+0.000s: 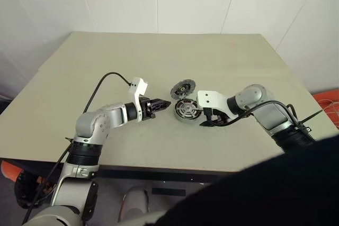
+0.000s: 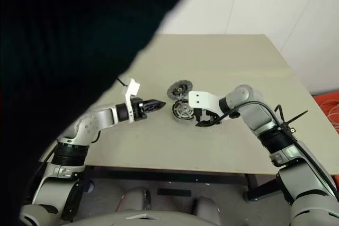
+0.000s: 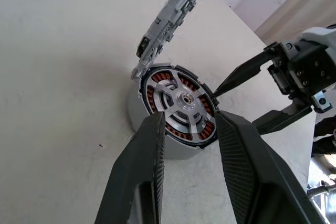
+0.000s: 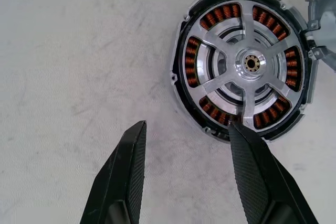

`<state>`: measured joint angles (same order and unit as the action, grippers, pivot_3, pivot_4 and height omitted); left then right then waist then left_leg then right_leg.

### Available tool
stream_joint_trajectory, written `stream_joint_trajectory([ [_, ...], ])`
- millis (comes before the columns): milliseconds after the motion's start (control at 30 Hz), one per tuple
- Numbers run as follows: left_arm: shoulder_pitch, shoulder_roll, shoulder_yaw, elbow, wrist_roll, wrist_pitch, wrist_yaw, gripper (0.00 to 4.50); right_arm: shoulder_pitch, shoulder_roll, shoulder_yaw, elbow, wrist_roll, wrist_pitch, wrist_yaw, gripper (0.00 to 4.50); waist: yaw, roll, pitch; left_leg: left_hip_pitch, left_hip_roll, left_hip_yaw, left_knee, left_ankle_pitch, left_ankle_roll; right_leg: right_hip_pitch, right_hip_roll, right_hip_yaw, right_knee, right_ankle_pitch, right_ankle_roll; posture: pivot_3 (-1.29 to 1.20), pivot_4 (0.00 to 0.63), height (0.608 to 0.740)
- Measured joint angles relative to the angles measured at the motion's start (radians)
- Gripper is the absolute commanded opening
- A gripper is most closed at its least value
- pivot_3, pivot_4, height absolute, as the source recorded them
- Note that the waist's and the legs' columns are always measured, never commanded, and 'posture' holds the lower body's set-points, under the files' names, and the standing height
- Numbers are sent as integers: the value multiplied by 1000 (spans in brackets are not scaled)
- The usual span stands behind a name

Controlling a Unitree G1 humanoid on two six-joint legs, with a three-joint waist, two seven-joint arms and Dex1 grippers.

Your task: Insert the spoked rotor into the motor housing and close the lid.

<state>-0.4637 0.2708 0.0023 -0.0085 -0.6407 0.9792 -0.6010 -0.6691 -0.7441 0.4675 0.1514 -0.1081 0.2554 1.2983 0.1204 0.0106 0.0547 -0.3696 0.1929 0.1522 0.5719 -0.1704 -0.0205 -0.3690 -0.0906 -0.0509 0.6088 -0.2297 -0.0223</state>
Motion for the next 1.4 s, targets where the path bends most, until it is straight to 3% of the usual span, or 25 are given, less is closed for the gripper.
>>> stream_joint_trajectory([
  [633, 7, -21, 9, -2, -2, 1, 22, 1650, -77, 87, 57, 146, -100, -169, 51, 2775, -17, 0, 0, -1, 0, 0, 2, -1, 2, 0, 0, 0, 0, 0, 0, 0, 0, 740],
  [1200, 14, -23, 12, -14, -5, 2, 26, 1650, -83, 67, 54, 180, -129, -244, 57, 2775, -24, 0, 0, -1, 0, 0, 5, -3, 5, 1, 0, 0, 1, 0, -1, 0, 0, 740],
  [1300, 14, -24, 12, -14, -5, 2, 26, 1650, -79, 66, 54, 163, -132, -241, 58, 2142, -24, 0, 0, -1, 0, 0, 5, -3, 5, 1, 0, 0, 1, 0, -1, 0, 0, 740],
  [1367, 14, -27, 11, -14, -5, 2, 26, 1650, -79, 66, 54, 153, -133, -238, 57, 1484, -23, 0, 0, -1, 0, 0, 5, -3, 5, 1, 0, 0, 1, 0, -1, 0, 0, 740],
  [1400, 14, -27, 11, -14, -5, 2, 26, 1650, -79, 66, 54, 151, -133, -237, 57, 1484, -23, 0, 0, -1, 0, 0, 5, -3, 5, 1, 0, 0, 1, 0, -1, 0, 0, 740],
])
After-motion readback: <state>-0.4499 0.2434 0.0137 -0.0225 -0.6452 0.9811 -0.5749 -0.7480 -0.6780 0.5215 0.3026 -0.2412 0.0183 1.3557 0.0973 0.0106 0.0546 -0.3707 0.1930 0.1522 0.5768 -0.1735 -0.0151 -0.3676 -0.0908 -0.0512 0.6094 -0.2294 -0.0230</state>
